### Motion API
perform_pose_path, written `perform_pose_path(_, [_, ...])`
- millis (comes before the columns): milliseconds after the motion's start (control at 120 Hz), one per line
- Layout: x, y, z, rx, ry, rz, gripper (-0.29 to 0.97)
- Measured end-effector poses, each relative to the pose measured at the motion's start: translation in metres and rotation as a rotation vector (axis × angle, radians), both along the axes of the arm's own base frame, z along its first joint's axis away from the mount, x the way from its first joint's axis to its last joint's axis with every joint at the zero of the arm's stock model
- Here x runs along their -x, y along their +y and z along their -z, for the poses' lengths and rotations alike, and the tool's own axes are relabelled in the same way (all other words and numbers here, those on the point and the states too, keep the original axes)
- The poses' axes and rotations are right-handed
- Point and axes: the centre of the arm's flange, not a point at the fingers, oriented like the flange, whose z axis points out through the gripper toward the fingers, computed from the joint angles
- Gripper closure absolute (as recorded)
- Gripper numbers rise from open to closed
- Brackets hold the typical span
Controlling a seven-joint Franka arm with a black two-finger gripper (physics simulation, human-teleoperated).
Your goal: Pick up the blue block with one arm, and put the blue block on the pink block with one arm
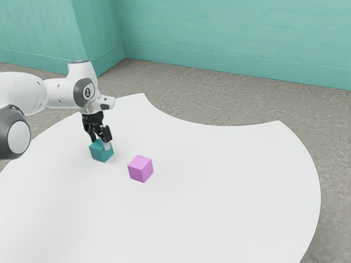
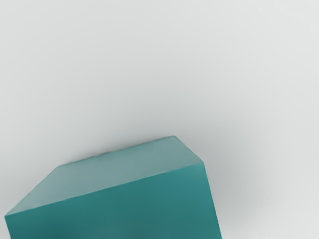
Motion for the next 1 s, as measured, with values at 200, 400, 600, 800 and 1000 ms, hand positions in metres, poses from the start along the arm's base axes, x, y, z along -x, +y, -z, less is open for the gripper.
perform_pose_path(200, [-0.002,0.001,0.004,0.001,0.0,0.001,0.0])
perform_pose_path(400, [-0.005,0.003,0.006,-0.002,-0.001,-0.009,0.0])
perform_pose_path(600, [-0.005,0.004,0.008,-0.008,0.007,-0.034,0.0])
perform_pose_path(800, [-0.005,0.005,0.009,-0.014,0.016,-0.076,0.0])
perform_pose_path(1000, [-0.007,0.006,0.018,-0.02,0.026,-0.114,0.0])
